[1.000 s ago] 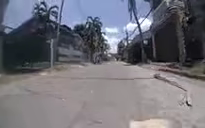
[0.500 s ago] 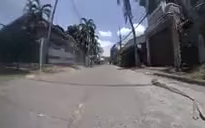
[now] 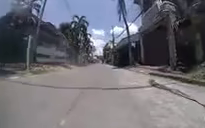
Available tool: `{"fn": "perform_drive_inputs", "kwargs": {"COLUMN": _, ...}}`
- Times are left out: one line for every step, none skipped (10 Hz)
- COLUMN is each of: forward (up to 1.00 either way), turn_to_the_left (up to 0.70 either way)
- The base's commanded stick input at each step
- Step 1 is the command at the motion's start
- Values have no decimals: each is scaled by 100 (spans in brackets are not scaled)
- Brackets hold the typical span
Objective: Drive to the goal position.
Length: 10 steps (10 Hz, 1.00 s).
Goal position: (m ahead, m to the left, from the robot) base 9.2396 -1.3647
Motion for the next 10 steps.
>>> {"fn": "perform_drive_inputs", "kwargs": {"forward": 85, "turn_to_the_left": 0}}
{"fn": "perform_drive_inputs", "kwargs": {"forward": 85, "turn_to_the_left": 0}}
{"fn": "perform_drive_inputs", "kwargs": {"forward": 85, "turn_to_the_left": 0}}
{"fn": "perform_drive_inputs", "kwargs": {"forward": 85, "turn_to_the_left": 0}}
{"fn": "perform_drive_inputs", "kwargs": {"forward": 85, "turn_to_the_left": 0}}
{"fn": "perform_drive_inputs", "kwargs": {"forward": 85, "turn_to_the_left": 0}}
{"fn": "perform_drive_inputs", "kwargs": {"forward": 85, "turn_to_the_left": 0}}
{"fn": "perform_drive_inputs", "kwargs": {"forward": 85, "turn_to_the_left": 0}}
{"fn": "perform_drive_inputs", "kwargs": {"forward": 85, "turn_to_the_left": 0}}
{"fn": "perform_drive_inputs", "kwargs": {"forward": 85, "turn_to_the_left": 0}}
